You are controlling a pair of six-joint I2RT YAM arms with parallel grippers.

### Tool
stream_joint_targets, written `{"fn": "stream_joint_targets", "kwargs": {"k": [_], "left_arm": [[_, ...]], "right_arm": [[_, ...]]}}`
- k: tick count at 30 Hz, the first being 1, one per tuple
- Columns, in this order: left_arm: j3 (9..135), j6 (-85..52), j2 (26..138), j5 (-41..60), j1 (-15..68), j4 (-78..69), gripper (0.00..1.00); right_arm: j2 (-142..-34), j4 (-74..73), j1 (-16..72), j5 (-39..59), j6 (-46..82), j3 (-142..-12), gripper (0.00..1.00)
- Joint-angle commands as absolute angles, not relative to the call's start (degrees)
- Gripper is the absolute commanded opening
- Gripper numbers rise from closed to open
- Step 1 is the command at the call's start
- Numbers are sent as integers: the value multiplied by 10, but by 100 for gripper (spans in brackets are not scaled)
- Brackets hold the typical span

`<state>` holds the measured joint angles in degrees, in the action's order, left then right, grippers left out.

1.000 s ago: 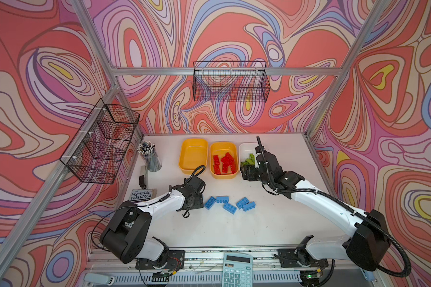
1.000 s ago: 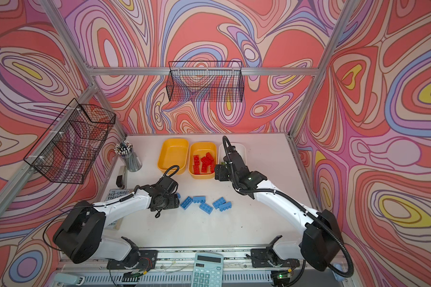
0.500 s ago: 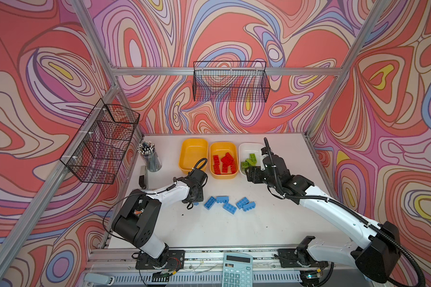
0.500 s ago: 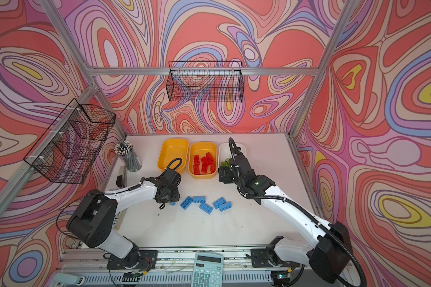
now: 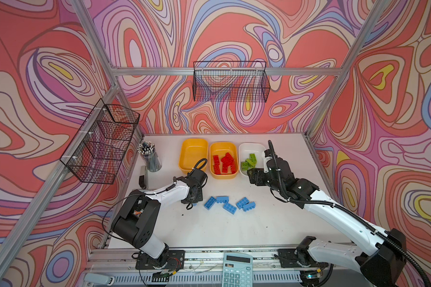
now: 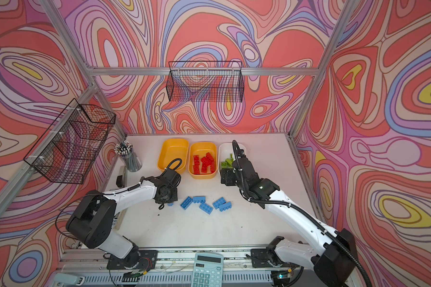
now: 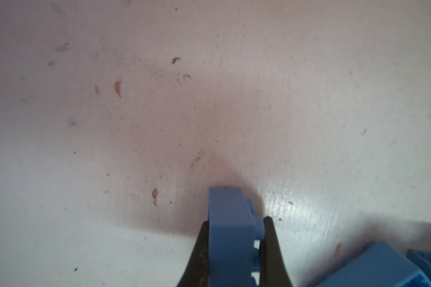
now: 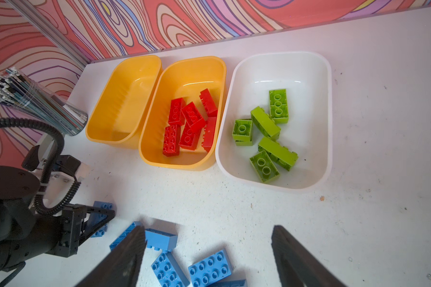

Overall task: Sort the legos into containers by color
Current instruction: 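Grasp a light-blue brick with the left gripper while the right withdraws, then carry the light-blue brick with the left gripper into the empty yellow tub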

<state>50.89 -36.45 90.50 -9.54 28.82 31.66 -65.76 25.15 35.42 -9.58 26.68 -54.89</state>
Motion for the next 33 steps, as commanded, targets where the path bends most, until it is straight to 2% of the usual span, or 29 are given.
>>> {"fn": "stream_joint_targets", "kwargs": {"k": [1, 11, 16, 22, 24, 27, 28, 30, 33], "left_arm": [[576, -350, 916, -130, 284, 353, 6], [848, -292, 1049, -149, 229, 408, 6], [972, -282, 1146, -114, 181, 413, 7], [1123, -263, 1278, -80, 151, 447, 13], [1171, -258, 1314, -79, 146, 470, 23], [1206, -248, 1334, -83, 146, 481, 56], [1208, -246, 1332, -79, 146, 479, 65], [1203, -243, 1316, -63, 146, 471, 73], [1163, -248, 1269, -54, 150, 462, 74]], "right_arm": [[-638, 259, 354, -100, 268, -540, 84], [-595, 242, 354, -62, 293, -498, 85], [-588, 229, 355, -39, 310, -470, 85], [-584, 242, 355, -48, 312, -466, 85], [-585, 251, 354, -58, 309, -475, 84], [-585, 267, 354, -73, 303, -487, 84], [-584, 269, 354, -75, 301, -489, 85], [-582, 271, 354, -78, 300, -493, 85], [-586, 270, 354, -77, 297, -498, 85]]}}
